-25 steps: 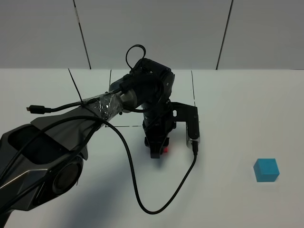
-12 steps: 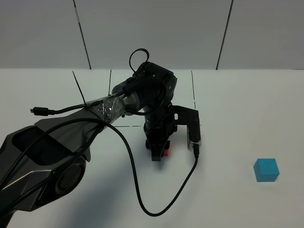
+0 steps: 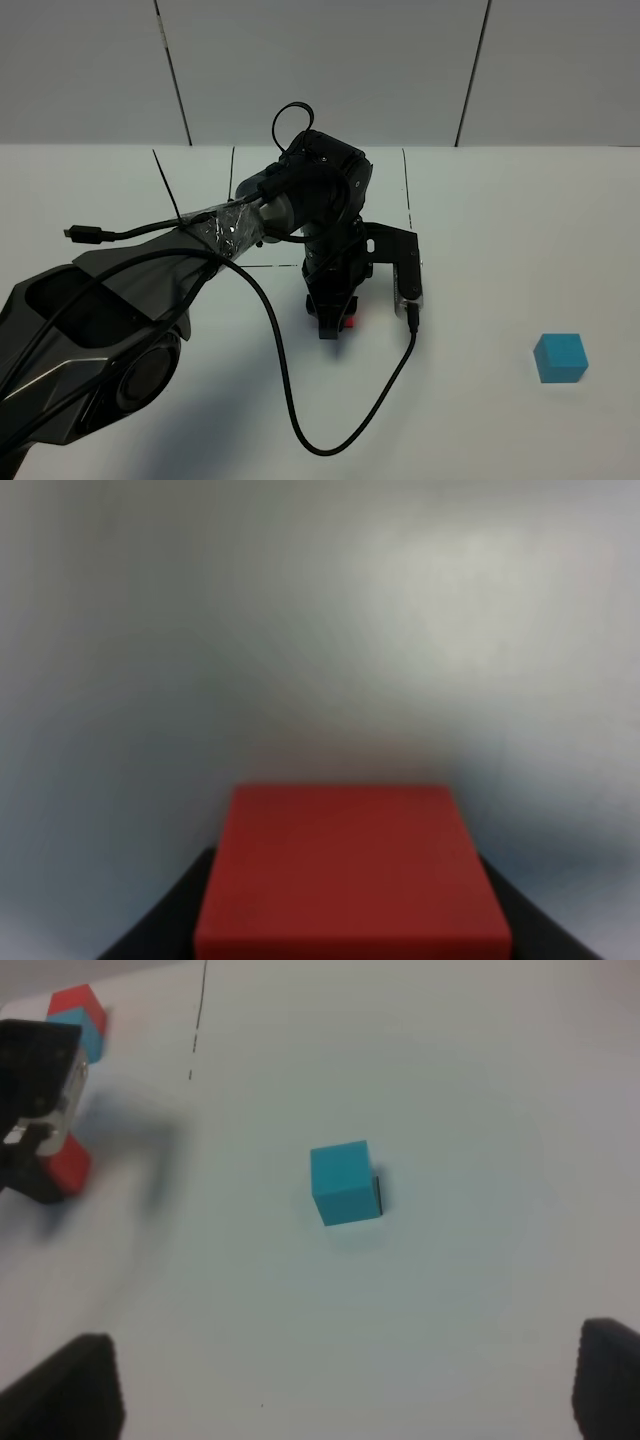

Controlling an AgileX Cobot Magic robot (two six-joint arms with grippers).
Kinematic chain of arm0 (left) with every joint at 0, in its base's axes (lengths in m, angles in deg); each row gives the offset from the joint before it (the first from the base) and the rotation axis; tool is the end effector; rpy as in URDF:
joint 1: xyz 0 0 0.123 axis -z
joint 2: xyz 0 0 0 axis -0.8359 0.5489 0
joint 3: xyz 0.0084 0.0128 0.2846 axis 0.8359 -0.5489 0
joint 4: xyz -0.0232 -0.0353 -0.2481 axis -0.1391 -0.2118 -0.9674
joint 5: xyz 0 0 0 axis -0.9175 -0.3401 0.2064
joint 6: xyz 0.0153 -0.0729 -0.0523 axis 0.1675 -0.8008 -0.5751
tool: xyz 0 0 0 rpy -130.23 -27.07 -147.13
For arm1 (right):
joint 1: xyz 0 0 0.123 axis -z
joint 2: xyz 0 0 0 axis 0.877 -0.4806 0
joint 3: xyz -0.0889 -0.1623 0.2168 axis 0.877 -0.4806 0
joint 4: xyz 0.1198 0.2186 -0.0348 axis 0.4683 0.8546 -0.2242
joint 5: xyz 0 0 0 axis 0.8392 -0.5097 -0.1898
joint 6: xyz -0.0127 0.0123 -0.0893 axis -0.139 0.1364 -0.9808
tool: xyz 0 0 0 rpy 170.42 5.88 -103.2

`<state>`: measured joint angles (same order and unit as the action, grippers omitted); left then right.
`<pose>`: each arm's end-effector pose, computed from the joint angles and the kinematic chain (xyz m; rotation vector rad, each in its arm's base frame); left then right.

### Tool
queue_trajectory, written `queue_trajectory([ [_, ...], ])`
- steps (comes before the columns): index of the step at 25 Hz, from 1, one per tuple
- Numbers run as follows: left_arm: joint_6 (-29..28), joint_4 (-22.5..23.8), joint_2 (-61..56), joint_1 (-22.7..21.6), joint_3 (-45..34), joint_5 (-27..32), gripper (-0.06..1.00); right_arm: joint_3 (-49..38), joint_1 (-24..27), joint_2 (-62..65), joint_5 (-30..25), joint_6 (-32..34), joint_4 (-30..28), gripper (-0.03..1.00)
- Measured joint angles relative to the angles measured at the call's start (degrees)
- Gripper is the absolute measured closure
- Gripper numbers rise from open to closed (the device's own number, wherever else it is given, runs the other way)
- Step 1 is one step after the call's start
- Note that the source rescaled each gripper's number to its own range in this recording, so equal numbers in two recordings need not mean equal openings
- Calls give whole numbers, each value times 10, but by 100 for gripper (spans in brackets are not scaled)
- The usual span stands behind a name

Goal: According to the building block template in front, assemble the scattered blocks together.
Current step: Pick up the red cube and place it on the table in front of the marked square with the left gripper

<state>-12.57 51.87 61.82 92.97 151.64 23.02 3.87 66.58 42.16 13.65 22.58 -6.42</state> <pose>0.4143 -0.3088 0.1106 2.2006 2.0641 -0.0316 -0.0034 0.0069 0.2728 0.1589 2.0433 0.0839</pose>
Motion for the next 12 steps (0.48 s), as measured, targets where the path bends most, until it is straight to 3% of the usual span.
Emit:
queue_trajectory([
  [9, 21, -16, 0, 0, 0, 0, 94, 0, 0, 0, 0, 1, 0, 17],
  [12, 26, -38, 0, 0, 0, 0, 88, 0, 0, 0, 0, 1, 0, 17],
])
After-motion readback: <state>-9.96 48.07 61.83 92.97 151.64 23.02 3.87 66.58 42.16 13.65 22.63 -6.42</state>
